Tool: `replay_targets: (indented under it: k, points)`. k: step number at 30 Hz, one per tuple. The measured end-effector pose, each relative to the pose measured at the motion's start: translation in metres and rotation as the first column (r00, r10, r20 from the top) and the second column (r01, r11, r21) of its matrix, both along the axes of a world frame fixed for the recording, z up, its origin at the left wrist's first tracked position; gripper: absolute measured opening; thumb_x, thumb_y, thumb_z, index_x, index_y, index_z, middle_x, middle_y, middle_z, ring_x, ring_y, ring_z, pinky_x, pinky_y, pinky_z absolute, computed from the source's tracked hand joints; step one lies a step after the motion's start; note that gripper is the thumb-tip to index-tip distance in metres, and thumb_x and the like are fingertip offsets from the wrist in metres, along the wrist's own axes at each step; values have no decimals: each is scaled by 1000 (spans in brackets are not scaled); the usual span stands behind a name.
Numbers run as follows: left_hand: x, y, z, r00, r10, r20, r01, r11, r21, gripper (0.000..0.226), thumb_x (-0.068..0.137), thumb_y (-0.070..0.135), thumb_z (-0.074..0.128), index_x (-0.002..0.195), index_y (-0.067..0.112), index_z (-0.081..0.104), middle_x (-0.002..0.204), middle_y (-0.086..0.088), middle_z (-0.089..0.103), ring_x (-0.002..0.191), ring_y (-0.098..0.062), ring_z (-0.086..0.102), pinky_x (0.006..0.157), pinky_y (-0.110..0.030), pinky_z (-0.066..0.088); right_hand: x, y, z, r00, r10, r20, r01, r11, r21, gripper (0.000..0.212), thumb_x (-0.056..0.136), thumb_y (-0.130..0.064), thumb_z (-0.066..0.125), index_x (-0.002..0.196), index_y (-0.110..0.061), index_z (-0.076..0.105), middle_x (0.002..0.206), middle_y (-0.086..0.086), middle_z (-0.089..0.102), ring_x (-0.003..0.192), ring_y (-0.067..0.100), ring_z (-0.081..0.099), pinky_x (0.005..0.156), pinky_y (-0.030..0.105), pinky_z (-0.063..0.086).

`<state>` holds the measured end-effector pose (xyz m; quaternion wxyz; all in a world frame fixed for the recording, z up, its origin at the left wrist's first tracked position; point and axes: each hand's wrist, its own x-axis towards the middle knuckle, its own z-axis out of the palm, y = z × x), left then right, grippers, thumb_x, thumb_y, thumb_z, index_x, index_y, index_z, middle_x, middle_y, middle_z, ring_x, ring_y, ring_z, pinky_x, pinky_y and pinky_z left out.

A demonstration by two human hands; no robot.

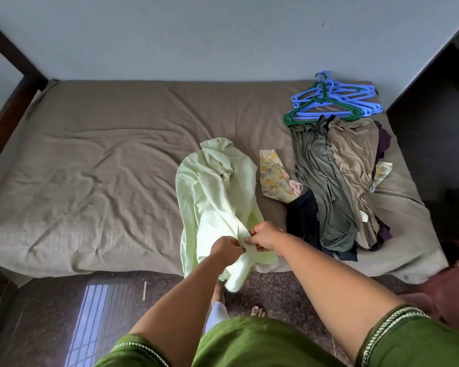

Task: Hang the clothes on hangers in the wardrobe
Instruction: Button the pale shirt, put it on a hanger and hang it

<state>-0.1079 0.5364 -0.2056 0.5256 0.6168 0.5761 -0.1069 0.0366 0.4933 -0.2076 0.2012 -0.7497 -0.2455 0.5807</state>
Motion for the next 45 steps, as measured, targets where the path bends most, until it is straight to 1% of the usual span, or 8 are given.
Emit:
replay_targets:
  k: [3, 6, 12, 16, 20, 25, 39, 45]
  points:
    - [-8, -8, 11, 998, 55, -15, -53, 990, 128, 13, 86, 34, 67, 86, 21, 65, 80, 0, 63, 68, -19, 55, 61, -23, 42, 1, -8, 7, 994, -16, 105, 17, 1000, -3, 21, 80, -27, 78, 76, -11, 65, 75, 5, 63, 69, 20, 59, 69, 31, 54]
    - [-16, -11, 27, 990, 141, 0, -137, 965, 223, 20, 88, 38, 62, 93, 20, 67, 84, 2, 62, 73, -18, 57, 64, -23, 42, -2, -13, 14, 995, -18, 100, 21, 1000, -21, 34, 84, -36, 72, 93, -3, 68, 85, 11, 65, 74, 23, 58, 70, 34, 52]
    - [-15, -13, 46, 931, 304, 201, -322, 945, 63, 24, 93, 29, 59, 72, 19, 66, 87, -6, 73, 81, -25, 66, 71, -32, 52, -20, -9, 39, 998, -59, 37, 59, 998, -21, 29, 91, -35, 64, 101, -8, 66, 102, 13, 64, 90, 26, 60, 74, 36, 48]
    - [-15, -10, 52, 893, 372, 254, -401, 914, 69, 21, 89, 22, 67, 68, 20, 66, 74, 1, 73, 73, -17, 67, 63, -26, 49, -27, 1, 50, 981, -192, -2, 192, 981, -25, 32, 96, -35, 56, 118, -11, 60, 120, 12, 60, 106, 27, 57, 77, 34, 49]
    - [-17, 0, 62, 904, 381, 193, -408, 904, 128, 15, 78, 19, 71, 63, 17, 70, 66, -1, 72, 62, -17, 63, 57, -25, 49, -30, 6, 55, 981, -179, 72, 179, 984, 6, 40, 95, -40, 55, 122, -9, 57, 118, 13, 59, 106, 30, 56, 89, 41, 49]
    - [-12, 1, 65, 929, 335, 158, -359, 919, 163, 13, 80, 24, 73, 72, 14, 69, 64, -2, 63, 50, -13, 49, 43, -19, 32, -40, 12, 50, 986, -159, 57, 157, 987, 40, 39, 94, -39, 58, 116, -7, 62, 116, 15, 62, 102, 28, 58, 80, 39, 50]
    - [-11, 6, 48, 881, 412, 234, -442, 892, 92, 9, 83, 21, 72, 77, 15, 69, 60, 2, 58, 49, -13, 44, 46, -20, 34, -39, 19, 44, 971, -156, 179, 135, 983, 123, 20, 93, -27, 63, 93, -8, 69, 86, 6, 60, 85, 25, 57, 85, 39, 52]
    - [-10, 6, 43, 886, 406, 223, -433, 897, 92, 9, 85, 24, 70, 82, 16, 71, 72, -1, 65, 55, -14, 49, 49, -21, 37, -34, 19, 38, 970, -169, 174, 149, 981, 122, 20, 87, -26, 70, 95, -8, 73, 93, 9, 68, 98, 31, 65, 90, 45, 55]
